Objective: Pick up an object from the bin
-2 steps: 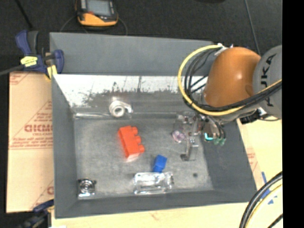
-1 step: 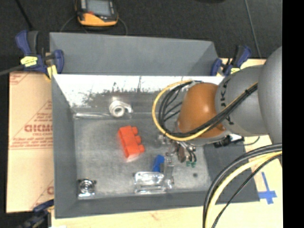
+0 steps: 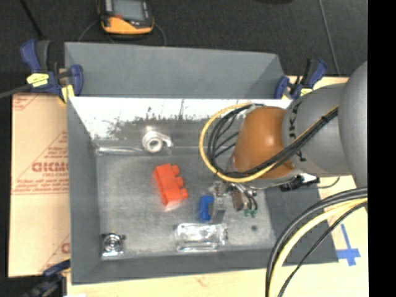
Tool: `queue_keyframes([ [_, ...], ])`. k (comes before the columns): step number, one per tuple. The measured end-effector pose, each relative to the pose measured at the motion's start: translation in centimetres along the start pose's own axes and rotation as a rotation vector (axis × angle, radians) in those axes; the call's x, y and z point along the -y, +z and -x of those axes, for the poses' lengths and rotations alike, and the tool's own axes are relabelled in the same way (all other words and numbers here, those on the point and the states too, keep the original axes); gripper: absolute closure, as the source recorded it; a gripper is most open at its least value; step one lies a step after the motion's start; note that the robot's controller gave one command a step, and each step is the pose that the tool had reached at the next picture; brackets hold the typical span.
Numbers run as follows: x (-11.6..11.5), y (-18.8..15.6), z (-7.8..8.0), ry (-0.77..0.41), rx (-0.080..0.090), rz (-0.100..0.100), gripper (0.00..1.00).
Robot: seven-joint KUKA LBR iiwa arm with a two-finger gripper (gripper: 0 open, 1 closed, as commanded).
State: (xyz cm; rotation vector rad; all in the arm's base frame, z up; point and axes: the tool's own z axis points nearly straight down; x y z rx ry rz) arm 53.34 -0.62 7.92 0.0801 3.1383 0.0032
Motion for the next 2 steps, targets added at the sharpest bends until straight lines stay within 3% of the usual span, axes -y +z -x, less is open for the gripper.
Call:
queue_keyframes([
  [1, -0.1, -7.5, 0.2, -0.007, 0.008, -0.001, 1.00],
  [2, 0.4, -18.0, -0.1, 0.000, 0.010, -0.002, 1.00],
])
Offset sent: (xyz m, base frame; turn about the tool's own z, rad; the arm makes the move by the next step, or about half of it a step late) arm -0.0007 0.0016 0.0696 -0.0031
